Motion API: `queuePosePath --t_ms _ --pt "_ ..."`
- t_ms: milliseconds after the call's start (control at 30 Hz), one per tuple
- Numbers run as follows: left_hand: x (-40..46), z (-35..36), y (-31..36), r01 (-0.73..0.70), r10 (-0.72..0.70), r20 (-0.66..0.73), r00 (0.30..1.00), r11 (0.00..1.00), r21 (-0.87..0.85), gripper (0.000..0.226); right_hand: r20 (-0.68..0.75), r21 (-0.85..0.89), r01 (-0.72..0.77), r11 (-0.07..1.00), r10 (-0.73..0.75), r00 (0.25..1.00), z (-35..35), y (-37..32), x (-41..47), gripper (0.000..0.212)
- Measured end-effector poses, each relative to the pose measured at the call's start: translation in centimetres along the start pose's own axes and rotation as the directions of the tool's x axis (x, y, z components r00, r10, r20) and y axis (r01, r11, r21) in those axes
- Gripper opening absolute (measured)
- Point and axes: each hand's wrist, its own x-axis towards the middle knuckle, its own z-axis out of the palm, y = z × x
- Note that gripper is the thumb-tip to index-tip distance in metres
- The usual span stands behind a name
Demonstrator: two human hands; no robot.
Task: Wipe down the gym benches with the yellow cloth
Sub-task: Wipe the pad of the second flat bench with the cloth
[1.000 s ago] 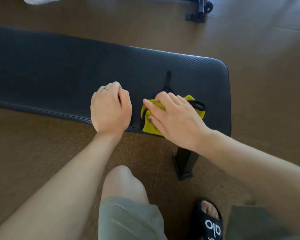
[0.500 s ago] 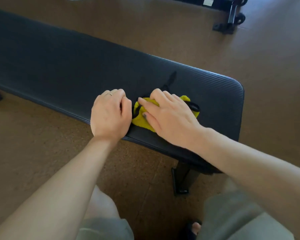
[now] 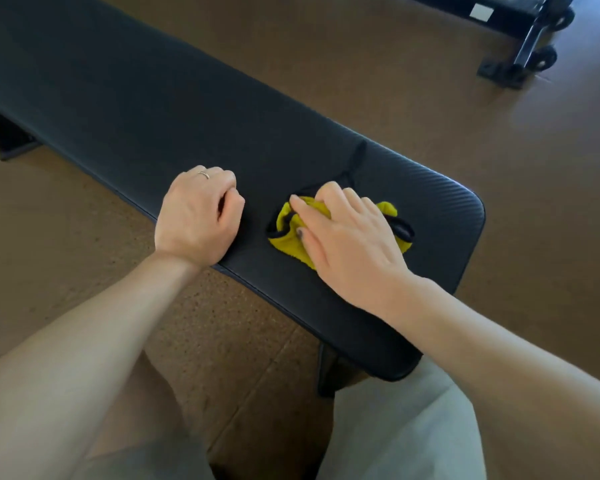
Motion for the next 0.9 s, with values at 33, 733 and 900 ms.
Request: queuePosePath --t_ms 33,733,900 --pt "0.0 -0.1 0.1 0.002 -0.002 0.009 1.0 1.0 0.01 0.028 0.001 0.001 0.004 1.0 -0.004 1.0 0.1 1.1 1.3 0.044" --pt "0.2 0.4 -0.2 0.013 -0.018 -0.053 0.998 0.995 -0.096 0.028 -0.003 -0.045 -0.301 0.953 0.301 0.954 1.8 6.7 10.9 0.041" --pt "0.1 0.3 -0.4 -0.011 0.004 -0.073 0.997 0.995 -0.102 0.028 0.131 0.017 -0.34 0.94 0.335 0.933 1.6 7.2 15.0 0.028"
